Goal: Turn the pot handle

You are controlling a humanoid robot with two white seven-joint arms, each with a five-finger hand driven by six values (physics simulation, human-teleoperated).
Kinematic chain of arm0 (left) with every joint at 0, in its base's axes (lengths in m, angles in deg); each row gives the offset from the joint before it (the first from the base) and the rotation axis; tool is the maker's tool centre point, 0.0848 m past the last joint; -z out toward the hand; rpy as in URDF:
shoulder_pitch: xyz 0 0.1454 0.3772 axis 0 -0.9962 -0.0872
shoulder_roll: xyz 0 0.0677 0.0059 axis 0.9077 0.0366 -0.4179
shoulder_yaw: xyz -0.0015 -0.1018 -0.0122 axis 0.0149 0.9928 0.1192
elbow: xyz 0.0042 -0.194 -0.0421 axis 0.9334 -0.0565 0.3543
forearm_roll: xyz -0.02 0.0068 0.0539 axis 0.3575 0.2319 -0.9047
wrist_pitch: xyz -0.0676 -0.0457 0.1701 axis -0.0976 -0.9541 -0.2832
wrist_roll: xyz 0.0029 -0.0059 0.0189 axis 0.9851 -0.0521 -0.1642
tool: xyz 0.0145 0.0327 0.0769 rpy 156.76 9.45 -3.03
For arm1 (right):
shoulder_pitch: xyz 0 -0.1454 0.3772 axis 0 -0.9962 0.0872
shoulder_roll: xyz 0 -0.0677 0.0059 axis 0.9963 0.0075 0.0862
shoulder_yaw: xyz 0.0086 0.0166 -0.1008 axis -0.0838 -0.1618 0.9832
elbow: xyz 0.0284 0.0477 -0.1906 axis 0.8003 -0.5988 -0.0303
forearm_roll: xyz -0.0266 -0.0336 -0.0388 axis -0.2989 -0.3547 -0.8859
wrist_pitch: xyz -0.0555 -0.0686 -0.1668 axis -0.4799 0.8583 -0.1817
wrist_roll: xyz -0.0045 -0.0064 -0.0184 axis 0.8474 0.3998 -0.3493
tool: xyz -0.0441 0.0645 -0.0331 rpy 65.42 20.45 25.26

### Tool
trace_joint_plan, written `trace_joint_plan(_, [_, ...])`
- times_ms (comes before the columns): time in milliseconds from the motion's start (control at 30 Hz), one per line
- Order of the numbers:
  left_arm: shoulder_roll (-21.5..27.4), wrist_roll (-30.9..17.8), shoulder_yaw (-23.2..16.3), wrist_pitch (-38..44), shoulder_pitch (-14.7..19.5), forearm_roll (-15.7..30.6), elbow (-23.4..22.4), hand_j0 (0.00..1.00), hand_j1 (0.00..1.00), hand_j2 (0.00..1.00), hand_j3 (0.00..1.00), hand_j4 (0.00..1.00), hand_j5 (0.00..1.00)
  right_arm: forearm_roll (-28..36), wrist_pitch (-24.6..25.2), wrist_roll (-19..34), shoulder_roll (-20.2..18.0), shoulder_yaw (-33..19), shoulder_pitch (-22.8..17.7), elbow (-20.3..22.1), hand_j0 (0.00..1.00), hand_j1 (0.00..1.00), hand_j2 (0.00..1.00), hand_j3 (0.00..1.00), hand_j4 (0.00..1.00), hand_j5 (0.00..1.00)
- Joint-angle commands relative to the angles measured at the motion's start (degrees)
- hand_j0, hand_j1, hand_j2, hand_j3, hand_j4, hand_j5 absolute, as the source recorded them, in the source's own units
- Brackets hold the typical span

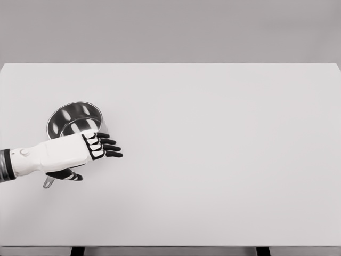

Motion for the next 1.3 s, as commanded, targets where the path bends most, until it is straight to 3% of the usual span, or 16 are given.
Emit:
trace_joint_plan(0, [0.5,0.0,0.1,0.1,0.0,0.2,0.0,1.00,1.00,1.00,1.00,1.00,1.00,0.0,0.0,0.0,0.0,0.0,0.0,0.0,1.00,1.00,1.00,1.00,1.00,1.00])
trace_joint_plan(1267, [1.2,0.1,1.7,0.1,-0.3,-3.8,-0.2,1.00,1.00,1.00,1.00,1.00,1.00,0.0,0.0,0.0,0.0,0.0,0.0,0.0,1.00,1.00,1.00,1.00,1.00,1.00])
